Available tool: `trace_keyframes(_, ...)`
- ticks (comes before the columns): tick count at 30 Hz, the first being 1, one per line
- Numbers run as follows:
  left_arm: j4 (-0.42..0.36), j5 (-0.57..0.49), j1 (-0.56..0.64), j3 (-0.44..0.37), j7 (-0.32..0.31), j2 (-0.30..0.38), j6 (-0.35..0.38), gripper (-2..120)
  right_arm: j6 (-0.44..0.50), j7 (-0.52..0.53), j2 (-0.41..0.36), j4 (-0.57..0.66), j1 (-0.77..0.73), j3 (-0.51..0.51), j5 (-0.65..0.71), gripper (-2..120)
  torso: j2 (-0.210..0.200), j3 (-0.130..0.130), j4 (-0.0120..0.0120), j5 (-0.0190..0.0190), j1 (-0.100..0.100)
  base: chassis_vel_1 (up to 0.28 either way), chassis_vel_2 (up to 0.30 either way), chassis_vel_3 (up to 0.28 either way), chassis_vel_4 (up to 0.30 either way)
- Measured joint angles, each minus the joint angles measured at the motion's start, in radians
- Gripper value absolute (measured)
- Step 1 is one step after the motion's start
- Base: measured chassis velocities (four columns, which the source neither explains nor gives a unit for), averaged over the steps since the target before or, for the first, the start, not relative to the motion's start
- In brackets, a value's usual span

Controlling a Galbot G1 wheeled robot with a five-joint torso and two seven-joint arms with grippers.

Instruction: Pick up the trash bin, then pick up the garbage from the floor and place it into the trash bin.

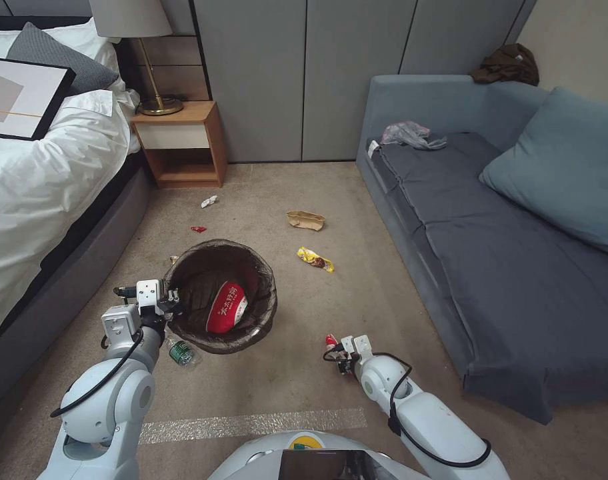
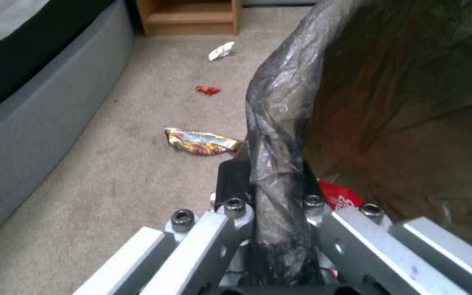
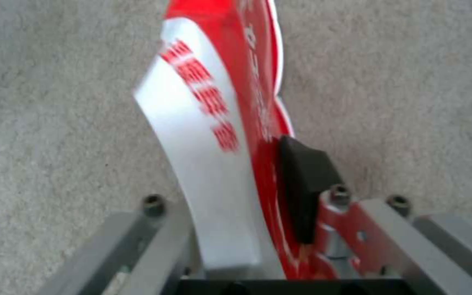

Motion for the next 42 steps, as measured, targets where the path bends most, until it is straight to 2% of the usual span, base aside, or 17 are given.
trace_keyframes(1,0.0,0.0,0.0,0.0,0.0,0.0,0.0,0,0.0,0.0,-0.003,0.003,-0.002,0.001,-0.003,12,0.0,0.0,0.0,0.0,0.0,0.0,0.0,0.0,0.0)
trace_keyframes(2,-0.002,-0.001,0.0,0.001,-0.003,0.0,0.002,0,0.0,0.0,-0.011,0.011,-0.005,0.006,-0.008,4,0.0,0.0,-0.0001,0.0,0.0,0.0,0.0,0.0,0.0)
trace_keyframes(4,-0.004,-0.002,0.0,0.001,-0.005,-0.001,0.003,0,0.0,0.0,-0.016,0.016,-0.008,0.009,-0.009,0,0.0,0.0,-0.0001,0.0,0.0,0.0,0.0,0.0,0.0)
trace_keyframes(15,-0.005,-0.004,-0.002,-0.001,-0.009,0.001,0.007,0,-0.014,0.017,-0.076,0.161,-0.027,0.07,0.028,0,0.0,0.0,-0.0001,0.0002,0.0,0.0,0.0,0.0,0.0)
trace_keyframes(18,-0.008,-0.004,-0.002,0.001,-0.01,-0.001,0.01,0,-0.026,0.048,-0.12,0.284,-0.03,0.106,0.093,0,0.0,0.0,-0.0001,0.0001,0.0,0.0,0.0,0.0,0.0)
trace_keyframes(19,-0.008,-0.004,-0.002,0.001,-0.01,-0.001,0.01,0,-0.026,0.048,-0.12,0.284,-0.03,0.106,0.093,0,0.0,0.0,-0.0001,0.0001,0.0,0.0,0.0,0.0,0.0)
trace_keyframes(22,-0.016,-0.008,-0.001,0.0,-0.013,0.0,0.021,0,-0.028,0.088,-0.17,0.399,-0.028,0.14,0.193,0,0.0,0.0,-0.0002,0.0003,0.0,0.0,0.0,0.0,0.0)
trace_keyframes(23,-0.016,-0.008,-0.001,0.0,-0.013,0.0,0.021,0,-0.028,0.088,-0.17,0.399,-0.028,0.14,0.193,0,0.0,0.0,-0.0002,0.0003,0.0,0.0,0.0,0.0,0.0)
trace_keyframes(25,-0.024,-0.015,0.0,0.0,-0.018,0.001,0.025,0,-0.029,0.119,-0.223,0.518,-0.011,0.172,0.3,0,0.0,0.0,-0.0002,0.0,0.0,0.0,0.0,0.0,0.0)
trace_keyframes(26,-0.024,-0.015,0.0,0.0,-0.018,0.001,0.025,0,-0.029,0.119,-0.223,0.518,-0.011,0.172,0.3,0,0.0,0.0,-0.0002,0.0,0.0,0.0,0.0,0.0,0.0)
trace_keyframes(29,-0.034,-0.023,0.001,0.003,-0.028,0.002,0.025,0,-0.029,0.138,-0.288,0.641,0.035,0.206,0.422,0,0.0,0.0,-0.0002,0.0001,0.0,0.0,0.0,0.0,0.0)
trace_keyframes(35,-0.039,-0.023,0.004,0.008,-0.032,0.001,0.025,0,-0.029,0.144,-0.348,0.723,0.103,0.221,0.53,0,0.0,0.0,-0.0001,0.0003,0.0,0.0,0.0,0.0,0.0)
trace_keyframes(37,-0.04,-0.021,0.006,0.011,-0.032,0.001,0.026,0,-0.03,0.14,-0.386,0.766,0.154,0.219,0.598,0,0.0,0.0,-0.0005,0.0006,0.0,0.0,0.0,0.0,0.0)
trace_keyframes(38,-0.04,-0.02,0.007,0.014,-0.031,0.001,0.026,0,-0.028,0.135,-0.414,0.794,0.199,0.213,0.651,0,0.0,0.0,0.0003,-0.0004,0.0,0.0,0.0,0.0,0.0)
trace_keyframes(39,-0.04,-0.019,0.007,0.016,-0.029,0.001,0.026,0,-0.027,0.132,-0.437,0.814,0.246,0.201,0.705,0,0.0,0.0,-0.0004,-0.001,0.0,0.0,0.0,0.0,0.0)
trace_keyframes(40,-0.04,-0.019,0.007,0.016,-0.029,0.001,0.026,0,-0.027,0.132,-0.437,0.814,0.246,0.201,0.705,0,0.0,0.0,-0.0004,-0.001,0.0,0.0,0.0,0.0,0.0)
trace_keyframes(42,-0.04,-0.013,0.008,0.023,-0.027,-0.001,0.026,0,-0.02,0.126,-0.469,0.845,0.387,0.16,0.819,0,0.0,0.0,-0.0002,0.0006,0.0,0.0,0.0,0.0,0.0)
